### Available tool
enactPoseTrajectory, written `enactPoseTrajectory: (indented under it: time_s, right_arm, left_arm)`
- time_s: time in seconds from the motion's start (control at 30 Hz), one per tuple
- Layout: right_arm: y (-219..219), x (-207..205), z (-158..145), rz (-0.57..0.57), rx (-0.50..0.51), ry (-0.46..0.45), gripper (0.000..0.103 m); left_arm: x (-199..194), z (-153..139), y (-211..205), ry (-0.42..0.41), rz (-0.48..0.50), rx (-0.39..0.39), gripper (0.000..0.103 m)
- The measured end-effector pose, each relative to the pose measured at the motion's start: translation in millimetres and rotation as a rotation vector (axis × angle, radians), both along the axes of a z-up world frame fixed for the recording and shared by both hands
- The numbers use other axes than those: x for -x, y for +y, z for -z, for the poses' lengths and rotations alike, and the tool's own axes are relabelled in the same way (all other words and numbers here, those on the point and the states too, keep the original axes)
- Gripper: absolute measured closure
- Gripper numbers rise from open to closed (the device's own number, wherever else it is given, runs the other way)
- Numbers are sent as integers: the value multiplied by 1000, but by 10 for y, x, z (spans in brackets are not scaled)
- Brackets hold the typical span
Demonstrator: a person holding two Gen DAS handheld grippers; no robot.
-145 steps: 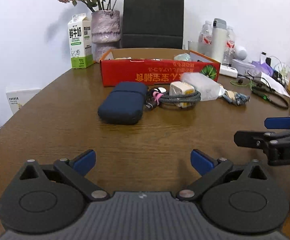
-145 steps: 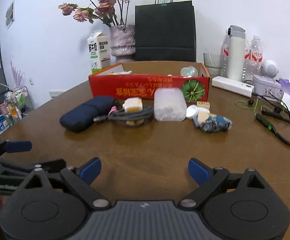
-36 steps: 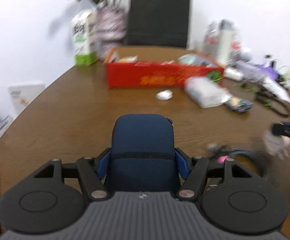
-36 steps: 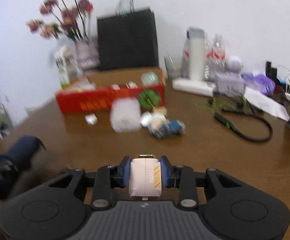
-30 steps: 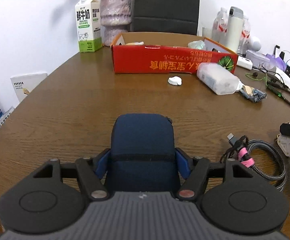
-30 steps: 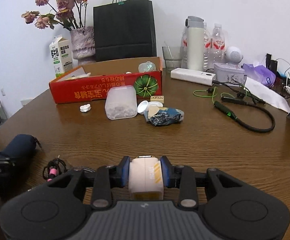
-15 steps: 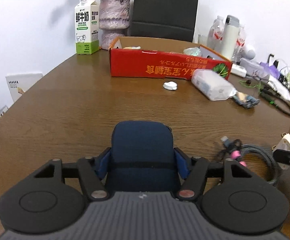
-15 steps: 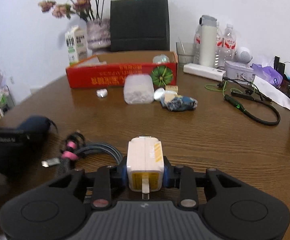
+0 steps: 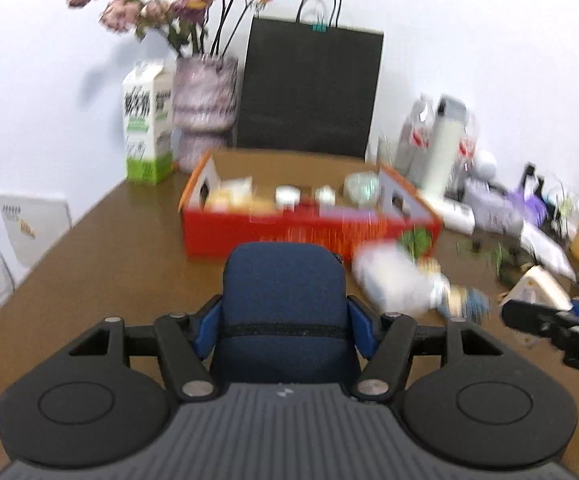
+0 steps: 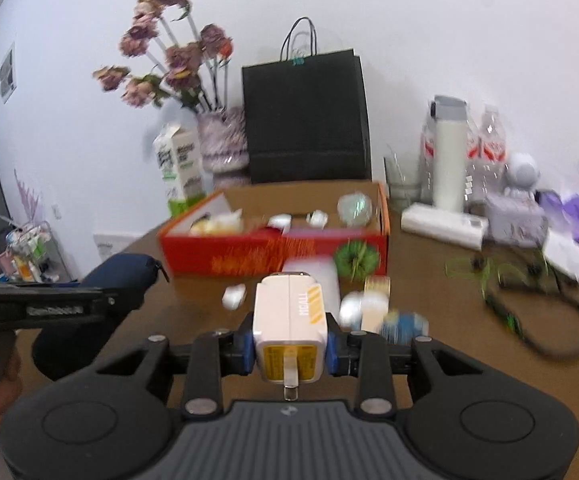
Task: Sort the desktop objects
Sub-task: 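Carry the navy case and white charger over the red box and release both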
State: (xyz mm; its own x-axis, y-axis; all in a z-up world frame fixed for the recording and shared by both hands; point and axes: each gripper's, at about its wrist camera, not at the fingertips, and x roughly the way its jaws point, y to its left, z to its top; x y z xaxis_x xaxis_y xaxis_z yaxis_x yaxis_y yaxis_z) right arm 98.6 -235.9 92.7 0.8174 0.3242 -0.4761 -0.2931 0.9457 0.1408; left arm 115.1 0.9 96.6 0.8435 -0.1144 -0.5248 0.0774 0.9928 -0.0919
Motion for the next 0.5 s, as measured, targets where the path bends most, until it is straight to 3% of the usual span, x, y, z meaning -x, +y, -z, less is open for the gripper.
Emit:
enactPoseTrajectory:
  time_s: [0.2,0.3,0.4,0.5]
  right_arm:
    - [57,-1193,-260,-10,-3,31,72]
    - [129,-1863,-328,-32,-35,80,72]
    - [230,-2540,-299,-33,-56,149,72]
    - [366,-3125,-220,-27,-72,216,72]
  left_arm:
    - [-934,-361,60,-13,-26,16,38]
    - [-1541,-407,169,57,-33,57,38]
    - [-2195,-359,230,142,-15,147,38]
    - [-2798,-218,118,205,-19,143,38]
